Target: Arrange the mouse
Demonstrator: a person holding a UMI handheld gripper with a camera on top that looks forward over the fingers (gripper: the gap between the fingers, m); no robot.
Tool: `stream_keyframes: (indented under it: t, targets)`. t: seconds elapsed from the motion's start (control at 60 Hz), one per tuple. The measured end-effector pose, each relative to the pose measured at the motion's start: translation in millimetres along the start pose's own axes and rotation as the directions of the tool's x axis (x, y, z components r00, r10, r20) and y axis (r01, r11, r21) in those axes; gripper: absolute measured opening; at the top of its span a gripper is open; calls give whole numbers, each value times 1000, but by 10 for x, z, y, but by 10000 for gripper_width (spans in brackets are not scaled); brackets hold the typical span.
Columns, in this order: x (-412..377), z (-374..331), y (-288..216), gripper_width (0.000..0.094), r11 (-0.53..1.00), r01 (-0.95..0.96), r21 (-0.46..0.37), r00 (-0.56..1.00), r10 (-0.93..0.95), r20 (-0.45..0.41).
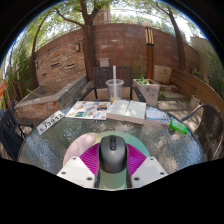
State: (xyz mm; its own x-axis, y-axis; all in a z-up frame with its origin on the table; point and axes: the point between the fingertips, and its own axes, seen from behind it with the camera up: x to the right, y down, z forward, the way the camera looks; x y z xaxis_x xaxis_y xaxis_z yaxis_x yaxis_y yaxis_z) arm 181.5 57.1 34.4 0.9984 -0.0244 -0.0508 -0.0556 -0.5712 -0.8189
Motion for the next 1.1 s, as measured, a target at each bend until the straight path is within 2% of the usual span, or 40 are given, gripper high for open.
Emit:
stream_keyframes:
  t: [0.083,0.167,0.2,0.25,0.3,0.367,0.467,0.733,0.933,1.1]
  targets:
    - [-33,137,287,444,998,8,-58,1000,-9,-15]
    - [-66,95,297,535,998,5,-58,1000,-6,-13]
    - [-59,26,265,638,998,26,-49,999,-27,-28]
    - [-46,-108,170,860,997,59,-52,997,-61,-37]
    - [-89,-293,80,826,996,76,-40,996,-78,-45]
    - [-144,-624,-132,866,997,82,-13,995,-83,-56]
    - [-228,-1177,-337,852,996,91,0,992,-91,-82]
    - [-440,-2355,-343,851,997,81,-10,988,-82,-129]
    - [-524,-2752,-194,853,996,87,-25,987,-90,-134]
    - [-564,-2823,-69,852,995,89,-37,987,-93,-132]
